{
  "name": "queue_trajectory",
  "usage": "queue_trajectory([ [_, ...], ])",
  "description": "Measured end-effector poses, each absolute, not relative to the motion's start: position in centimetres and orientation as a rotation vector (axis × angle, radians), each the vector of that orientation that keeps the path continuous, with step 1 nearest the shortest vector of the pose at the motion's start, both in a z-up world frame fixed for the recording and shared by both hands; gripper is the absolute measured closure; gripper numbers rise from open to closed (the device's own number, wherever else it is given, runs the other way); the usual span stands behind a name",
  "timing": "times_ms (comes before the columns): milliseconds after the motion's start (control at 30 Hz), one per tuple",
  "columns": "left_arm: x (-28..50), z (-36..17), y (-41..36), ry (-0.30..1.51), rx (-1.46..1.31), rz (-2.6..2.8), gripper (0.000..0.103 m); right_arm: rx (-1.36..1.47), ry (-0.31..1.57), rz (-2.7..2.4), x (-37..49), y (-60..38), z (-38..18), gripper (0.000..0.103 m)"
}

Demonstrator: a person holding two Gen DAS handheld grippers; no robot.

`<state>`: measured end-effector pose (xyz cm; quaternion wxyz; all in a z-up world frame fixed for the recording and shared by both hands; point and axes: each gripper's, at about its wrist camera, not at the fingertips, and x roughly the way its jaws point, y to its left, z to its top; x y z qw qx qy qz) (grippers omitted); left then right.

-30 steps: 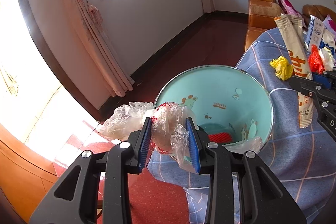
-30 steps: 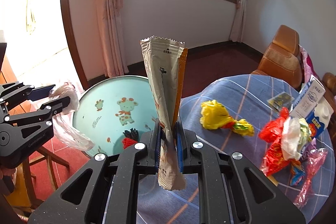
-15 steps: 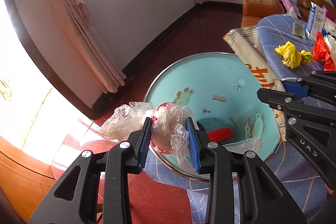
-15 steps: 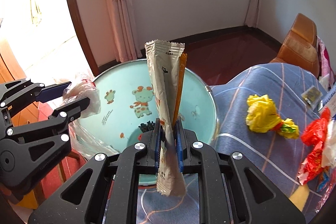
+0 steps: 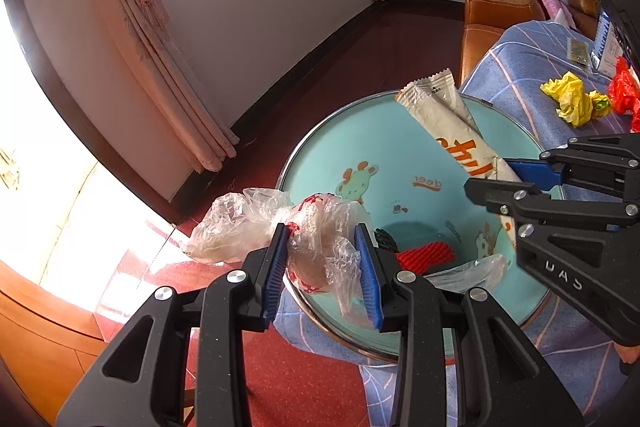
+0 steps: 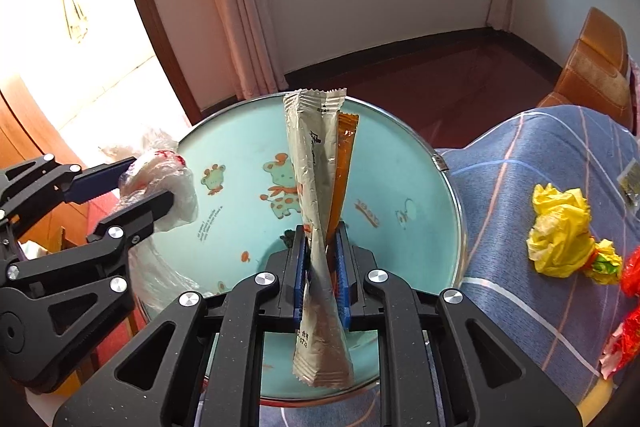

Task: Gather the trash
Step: 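Lower the plastic bag and snack wrapper into the bin and open both tools, then move both tools back over the table toward the remaining trash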

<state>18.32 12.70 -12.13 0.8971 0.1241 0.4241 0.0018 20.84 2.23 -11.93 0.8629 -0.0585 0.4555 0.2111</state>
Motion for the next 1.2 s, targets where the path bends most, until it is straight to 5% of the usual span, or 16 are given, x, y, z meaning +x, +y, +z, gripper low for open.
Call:
queue_trajectory([
  [300,18.8,-12.2,12.4,0.874,0.258,-0.005,0.068,-0.077,0.909,0.419,20.8,0.6,-10.0,0.062],
  [567,18.9,-12.1,11.4,0.861,0.272,-0.017,0.064,-0.058,0.876,0.367,20.3,-1.0,-8.7,0.061],
  [633,19.0,-12.0,11.2,0.853,0.276,-0.024,0.039,-0.053,0.869,0.357,20.2,-1.4,-8.4,0.061],
  [700,18.8,-12.0,10.9,0.837,0.285,-0.01,0.029,-0.049,0.859,0.339,19.9,-1.9,-8.0,0.061],
  [867,18.0,-10.9,11.4,0.811,0.258,0.036,0.023,-0.043,0.825,0.308,19.0,-2.8,-7.1,0.059],
  [1200,15.2,-8.3,11.2,0.765,0.219,0.072,0.008,-0.015,0.753,0.262,16.2,-4.9,-4.8,0.034],
])
